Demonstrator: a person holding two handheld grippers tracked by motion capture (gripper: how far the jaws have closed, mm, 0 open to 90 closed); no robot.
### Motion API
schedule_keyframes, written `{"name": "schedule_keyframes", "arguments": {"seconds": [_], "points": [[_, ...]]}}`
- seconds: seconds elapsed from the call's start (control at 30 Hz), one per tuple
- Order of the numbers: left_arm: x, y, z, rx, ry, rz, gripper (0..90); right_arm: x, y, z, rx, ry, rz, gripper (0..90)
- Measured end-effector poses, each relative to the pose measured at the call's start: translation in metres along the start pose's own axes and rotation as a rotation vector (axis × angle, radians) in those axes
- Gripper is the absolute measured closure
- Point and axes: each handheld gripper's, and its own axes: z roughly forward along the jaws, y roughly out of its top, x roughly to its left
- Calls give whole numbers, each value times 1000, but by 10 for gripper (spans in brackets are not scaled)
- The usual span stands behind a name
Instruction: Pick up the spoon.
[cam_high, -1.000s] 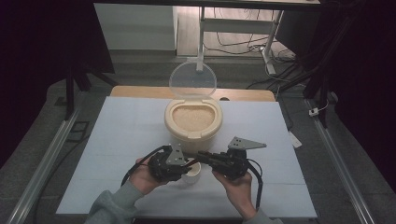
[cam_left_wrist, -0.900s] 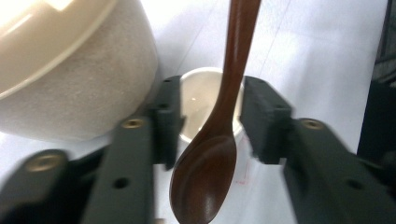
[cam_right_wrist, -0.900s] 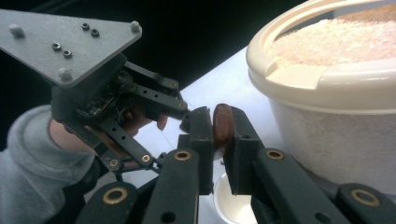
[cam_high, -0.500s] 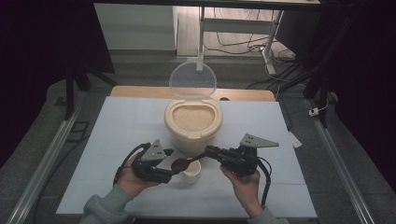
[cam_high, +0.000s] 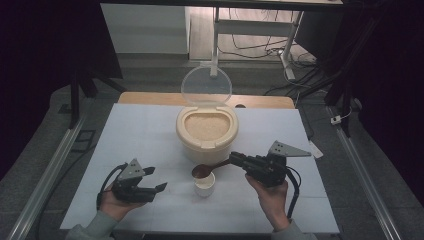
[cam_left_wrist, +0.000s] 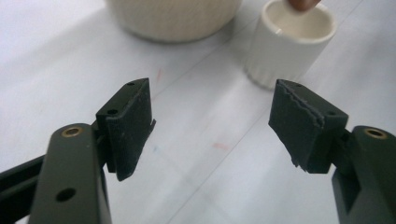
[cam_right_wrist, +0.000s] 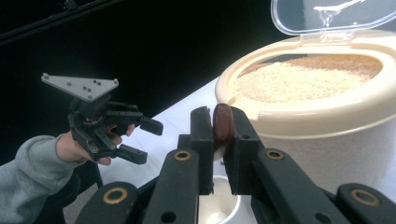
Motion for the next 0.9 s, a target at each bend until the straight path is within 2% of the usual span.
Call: {"name": "schedule_keyframes", "arguments": {"seconds": [0.37,0.9], "points": [[15,-20,-5,-3,42,-58,281,-4,3,-10,-13,-18,-11,826],[18,-23,-3,25,40,-66,262,-2,11,-21,-46,-10,-18,826]]}}
